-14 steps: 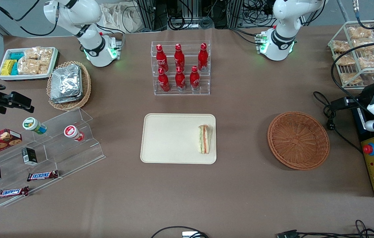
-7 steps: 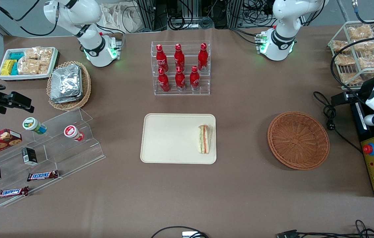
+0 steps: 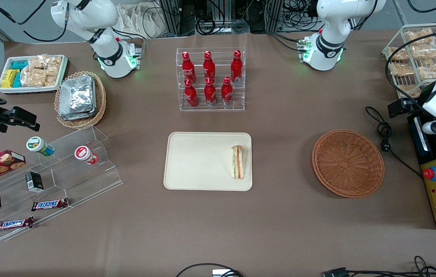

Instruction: Place sandwich from basket to tray

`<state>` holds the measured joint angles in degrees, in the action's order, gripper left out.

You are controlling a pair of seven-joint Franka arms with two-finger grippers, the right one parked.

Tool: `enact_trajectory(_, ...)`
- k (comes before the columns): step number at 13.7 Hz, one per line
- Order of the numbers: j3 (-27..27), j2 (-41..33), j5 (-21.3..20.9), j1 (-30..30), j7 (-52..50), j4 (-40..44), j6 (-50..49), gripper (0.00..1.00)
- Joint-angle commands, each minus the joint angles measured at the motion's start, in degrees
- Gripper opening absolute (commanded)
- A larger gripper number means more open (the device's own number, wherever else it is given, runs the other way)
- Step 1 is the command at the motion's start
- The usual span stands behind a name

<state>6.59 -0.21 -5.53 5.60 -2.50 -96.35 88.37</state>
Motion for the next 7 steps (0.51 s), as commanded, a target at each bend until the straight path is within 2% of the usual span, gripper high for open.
enact_trajectory(1,-0.96,-2.52,-0.01,-2.16,0.83,-2.97,1.90,1.00)
enact_trajectory(7,-0.61,-1.56,1.91,-2.00,0.74,-2.79,1.90,1.00)
